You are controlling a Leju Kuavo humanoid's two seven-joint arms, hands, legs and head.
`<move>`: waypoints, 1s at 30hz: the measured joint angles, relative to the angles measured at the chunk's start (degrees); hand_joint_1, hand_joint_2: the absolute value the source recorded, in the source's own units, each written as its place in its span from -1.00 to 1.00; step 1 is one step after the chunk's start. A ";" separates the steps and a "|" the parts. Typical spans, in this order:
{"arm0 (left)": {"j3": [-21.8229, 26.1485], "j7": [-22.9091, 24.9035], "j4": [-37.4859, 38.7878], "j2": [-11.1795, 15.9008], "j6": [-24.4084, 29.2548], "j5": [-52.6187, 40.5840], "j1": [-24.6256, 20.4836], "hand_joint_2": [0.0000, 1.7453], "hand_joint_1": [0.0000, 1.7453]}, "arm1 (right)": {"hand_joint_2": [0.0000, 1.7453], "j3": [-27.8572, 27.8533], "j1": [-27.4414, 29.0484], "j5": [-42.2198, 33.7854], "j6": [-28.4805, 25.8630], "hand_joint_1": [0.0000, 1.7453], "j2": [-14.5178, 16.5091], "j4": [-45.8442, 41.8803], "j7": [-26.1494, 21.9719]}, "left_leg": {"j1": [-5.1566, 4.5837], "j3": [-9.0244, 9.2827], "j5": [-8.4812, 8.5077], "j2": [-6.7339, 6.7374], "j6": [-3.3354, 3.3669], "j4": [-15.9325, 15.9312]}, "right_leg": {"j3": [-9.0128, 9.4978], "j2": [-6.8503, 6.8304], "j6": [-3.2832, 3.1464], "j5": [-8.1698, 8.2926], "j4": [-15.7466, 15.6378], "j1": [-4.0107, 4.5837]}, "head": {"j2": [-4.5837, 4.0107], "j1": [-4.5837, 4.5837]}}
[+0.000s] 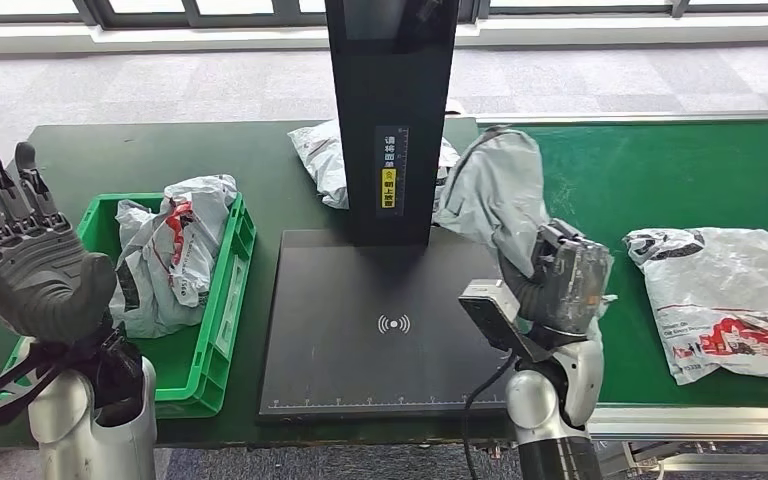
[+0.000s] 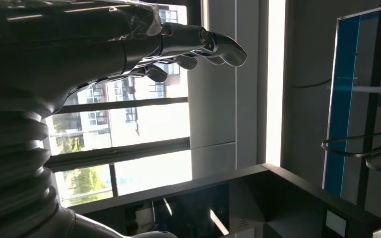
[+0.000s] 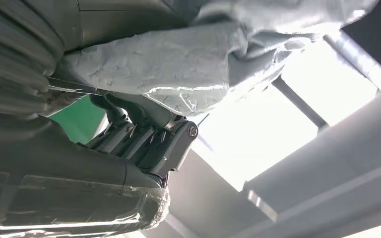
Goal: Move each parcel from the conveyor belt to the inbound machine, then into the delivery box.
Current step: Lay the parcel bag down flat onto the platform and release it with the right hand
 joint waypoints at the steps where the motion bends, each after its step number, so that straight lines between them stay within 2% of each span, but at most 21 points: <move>1: -0.29 -0.03 0.30 0.11 0.02 0.08 -0.22 1.00 -1.00 | 1.00 1.53 -0.40 -0.83 0.36 1.00 -0.09 1.98 -0.01 | 0.00 0.00 0.00 -0.02 0.00 0.00 | 0.00 -0.01 0.00 0.00 0.00 0.00 | 0.00 -0.01; 8: -1.45 -0.34 2.16 0.81 0.14 0.28 -1.20 1.00 -1.00 | 1.00 7.82 -1.95 -3.90 1.15 1.00 -0.70 11.50 -1.08 | 0.00 -0.01 0.00 -0.06 0.01 0.00 | -0.01 -0.02 0.00 0.00 0.00 -0.02 | 0.00 0.01; 21: -1.98 -0.62 3.36 1.48 0.61 0.28 -1.41 1.00 -1.00 | 1.00 9.39 -3.17 -4.81 1.14 1.00 -1.41 16.36 -1.05 | 0.00 -0.02 -0.01 -0.05 0.00 0.00 | -0.02 -0.02 0.00 -0.01 0.00 -0.03 | 0.00 0.00; 23: -2.04 -0.65 3.48 1.56 0.69 0.28 -1.42 1.00 -1.00 | 1.00 9.41 -3.36 -4.86 1.22 0.00 -1.50 16.73 -1.03 | 0.00 -0.02 -0.01 -0.05 0.00 0.00 | -0.02 -0.02 0.00 -0.01 0.00 -0.03 | 0.00 0.00; 25: -2.08 -0.72 3.60 1.63 0.87 0.28 -1.42 1.00 -1.00 | 0.00 9.43 -3.58 -4.98 1.62 -1.00 -1.66 17.09 -0.68 | 0.00 -0.02 -0.01 -0.05 0.00 0.00 | -0.02 -0.02 0.00 -0.01 0.00 -0.03 | 0.00 0.01; 27: -2.09 -0.86 3.65 1.70 1.14 0.25 -1.40 1.00 -1.00 | -1.00 9.43 -3.84 -5.71 1.66 -1.00 -1.86 17.73 -0.55 | 0.00 -0.02 -0.01 -0.06 0.00 0.00 | -0.02 -0.02 0.00 -0.01 0.00 -0.03 | 0.00 0.01; 30: -2.12 -1.09 3.66 1.79 1.76 0.02 -1.31 1.00 -1.00 | -1.00 9.43 -4.03 -9.46 -0.75 -1.00 -2.14 18.42 -3.03 | 0.00 -0.02 -0.01 -0.06 0.00 0.00 | -0.03 -0.02 0.00 -0.01 0.00 -0.03 | 0.00 0.01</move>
